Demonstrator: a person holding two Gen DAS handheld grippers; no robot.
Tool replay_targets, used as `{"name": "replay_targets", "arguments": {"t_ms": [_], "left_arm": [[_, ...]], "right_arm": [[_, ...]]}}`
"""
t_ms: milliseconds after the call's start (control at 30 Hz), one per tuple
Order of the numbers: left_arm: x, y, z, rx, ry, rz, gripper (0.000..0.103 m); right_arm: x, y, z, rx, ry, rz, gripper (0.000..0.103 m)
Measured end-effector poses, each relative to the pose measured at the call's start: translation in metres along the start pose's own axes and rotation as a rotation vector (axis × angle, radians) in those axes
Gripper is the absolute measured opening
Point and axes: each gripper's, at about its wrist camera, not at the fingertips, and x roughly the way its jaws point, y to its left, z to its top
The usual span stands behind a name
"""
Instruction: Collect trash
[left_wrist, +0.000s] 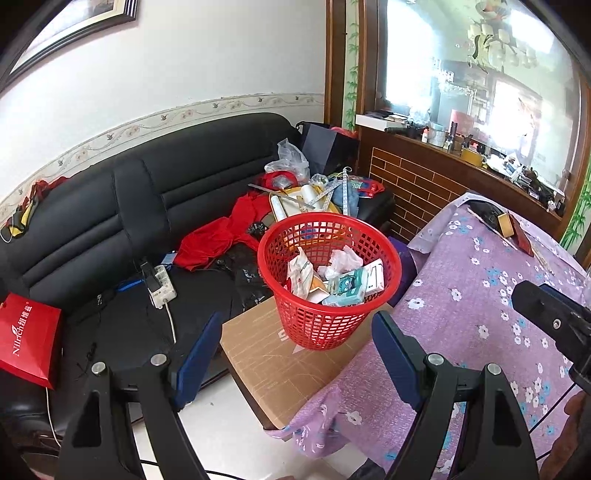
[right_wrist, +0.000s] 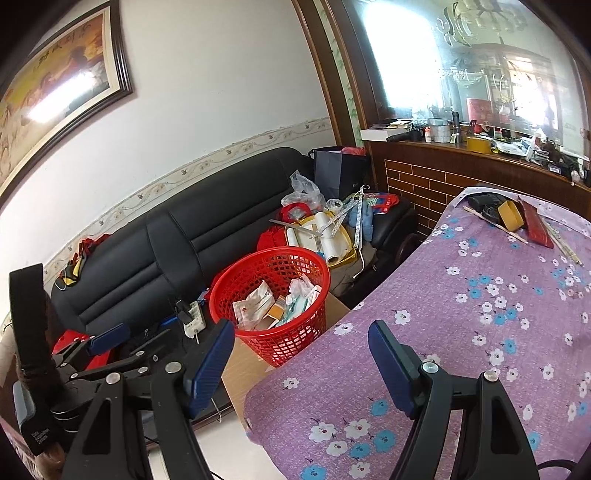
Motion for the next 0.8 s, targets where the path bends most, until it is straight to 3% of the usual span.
{"name": "replay_targets", "arguments": {"t_ms": [800], "left_arm": [[-0.0032, 0.0029, 0.0004, 0.004, -0.009, 0.012, 0.084]], "right_arm": [[0.0016, 0.0017, -0.0001, -0.003, 0.003, -0.003, 0.078]]}}
